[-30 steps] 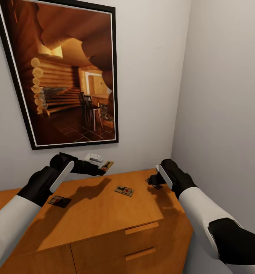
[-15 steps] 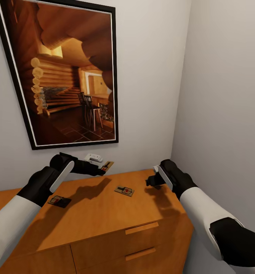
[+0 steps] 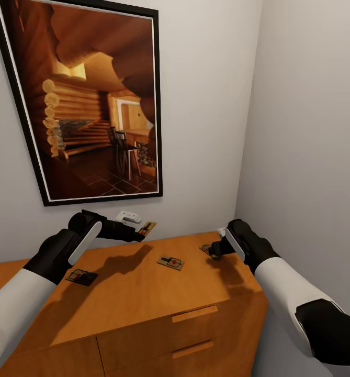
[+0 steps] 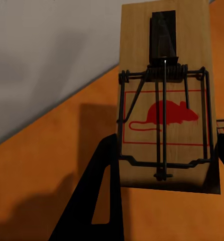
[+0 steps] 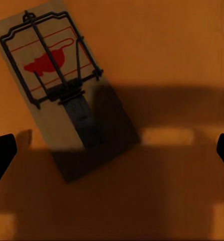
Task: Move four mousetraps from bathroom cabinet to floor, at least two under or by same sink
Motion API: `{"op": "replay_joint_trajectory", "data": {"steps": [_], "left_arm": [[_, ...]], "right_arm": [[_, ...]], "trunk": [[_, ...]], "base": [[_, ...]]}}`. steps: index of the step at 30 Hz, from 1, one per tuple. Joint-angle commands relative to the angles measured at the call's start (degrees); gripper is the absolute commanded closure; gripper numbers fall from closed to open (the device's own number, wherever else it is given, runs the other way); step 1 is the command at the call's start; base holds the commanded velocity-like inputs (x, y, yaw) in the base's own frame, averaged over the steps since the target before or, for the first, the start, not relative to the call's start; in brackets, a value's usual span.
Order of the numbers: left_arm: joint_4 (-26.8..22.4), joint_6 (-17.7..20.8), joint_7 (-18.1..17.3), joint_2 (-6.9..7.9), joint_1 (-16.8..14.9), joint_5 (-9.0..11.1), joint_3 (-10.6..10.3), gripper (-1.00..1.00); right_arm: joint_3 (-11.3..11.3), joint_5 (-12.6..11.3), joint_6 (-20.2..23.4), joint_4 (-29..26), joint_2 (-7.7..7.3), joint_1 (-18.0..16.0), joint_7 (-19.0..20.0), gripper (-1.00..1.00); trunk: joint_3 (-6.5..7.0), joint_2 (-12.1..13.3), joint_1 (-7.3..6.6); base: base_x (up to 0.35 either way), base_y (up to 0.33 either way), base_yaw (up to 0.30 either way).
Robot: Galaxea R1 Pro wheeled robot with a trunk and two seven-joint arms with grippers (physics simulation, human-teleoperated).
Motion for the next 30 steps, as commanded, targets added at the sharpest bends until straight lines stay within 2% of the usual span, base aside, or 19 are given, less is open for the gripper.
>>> {"op": "replay_joint_trajectory", "data": {"steps": [1,8,19,24,30], "left_arm": [[0.0,0.1,-0.6,0.04,-0.1,-0.6,-0.1,1.00],[-0.1,0.1,-0.6,0.00,-0.1,-0.6,-0.1,1.00],[-0.1,0.1,-0.6,0.03,-0.1,-0.7,0.0,1.00],[-0.1,0.1,-0.6,0.04,-0.1,-0.7,0.0,1.00],[-0.1,0.1,-0.6,0.04,0.0,-0.7,0.0,1.00]], "right_arm": [[0.2,-0.1,0.2,-0.1,-0.21,0.0,0.1,-1.00],[0.1,-0.1,0.2,-0.1,-1.30,-0.1,0.1,-1.00],[0.0,-0.2,0.2,-0.3,-1.10,-0.1,0.2,-1.00],[0.0,-0.2,0.2,-0.3,-1.03,-0.1,2.0,-1.00],[0.1,-0.1,0.2,-0.3,-1.25,-0.1,6.0,-1.00]], "trunk": [[-0.07,0.0,0.00],[-0.07,0.0,0.00],[-0.07,0.0,0.00],[-0.07,0.0,0.00],[-0.07,0.0,0.00]], "base": [[0.000,0.000,0.000],[0.000,0.000,0.000],[0.000,0.000,0.000],[0.000,0.000,0.000],[0.000,0.000,0.000]]}}
